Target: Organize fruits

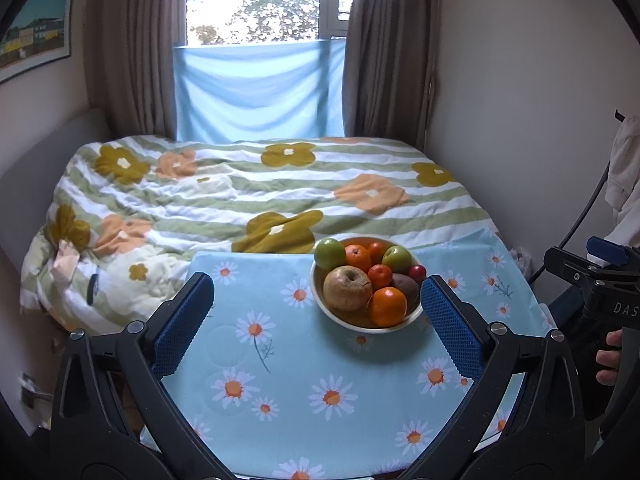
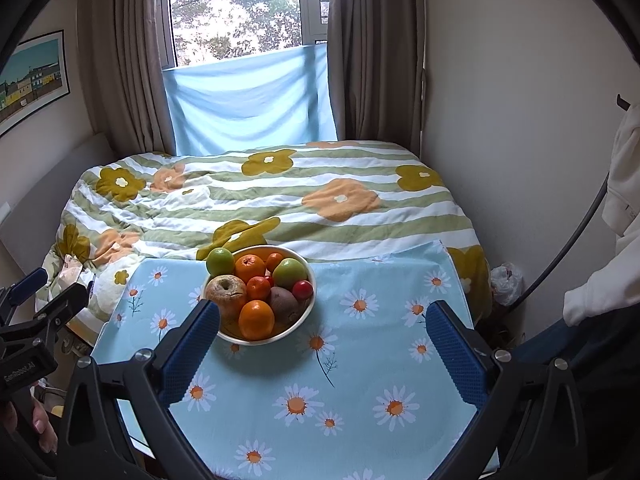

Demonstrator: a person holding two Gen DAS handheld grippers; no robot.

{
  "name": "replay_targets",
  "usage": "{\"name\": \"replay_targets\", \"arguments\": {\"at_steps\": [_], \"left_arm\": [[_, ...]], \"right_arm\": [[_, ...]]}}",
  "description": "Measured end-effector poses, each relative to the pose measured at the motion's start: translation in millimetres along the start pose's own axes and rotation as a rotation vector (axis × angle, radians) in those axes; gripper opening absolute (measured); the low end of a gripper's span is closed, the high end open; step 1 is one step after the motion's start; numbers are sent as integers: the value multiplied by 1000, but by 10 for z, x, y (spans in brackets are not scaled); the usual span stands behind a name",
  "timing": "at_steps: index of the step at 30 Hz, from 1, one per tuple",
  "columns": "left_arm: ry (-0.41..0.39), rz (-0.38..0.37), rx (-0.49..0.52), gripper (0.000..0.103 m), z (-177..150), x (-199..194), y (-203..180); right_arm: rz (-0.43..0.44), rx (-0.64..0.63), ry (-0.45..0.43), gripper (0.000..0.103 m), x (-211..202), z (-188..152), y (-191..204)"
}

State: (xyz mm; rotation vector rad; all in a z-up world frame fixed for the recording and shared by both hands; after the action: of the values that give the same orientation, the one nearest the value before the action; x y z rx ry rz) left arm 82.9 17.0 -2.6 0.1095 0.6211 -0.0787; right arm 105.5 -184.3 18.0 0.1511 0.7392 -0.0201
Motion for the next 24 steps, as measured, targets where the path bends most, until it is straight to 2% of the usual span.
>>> {"name": "replay_targets", "arguments": {"at_steps": [24], "left_arm": [[-27, 14, 22, 103, 32, 98, -61]], "right_arm": [[-3, 3, -2, 103, 59, 33, -7]]}}
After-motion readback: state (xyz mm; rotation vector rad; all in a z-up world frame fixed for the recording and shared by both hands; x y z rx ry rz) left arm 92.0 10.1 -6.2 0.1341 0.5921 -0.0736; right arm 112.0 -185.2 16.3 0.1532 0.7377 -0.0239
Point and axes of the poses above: each gripper's, at about its wrist camera, not at the fingertips, and x roughly the way its jaws point, y to its left, z to its top, the point moved 2 cm from there along x, roughly the way its jaws point, and after that the axes turned 8 degrees about x, right-handed, at the moved point
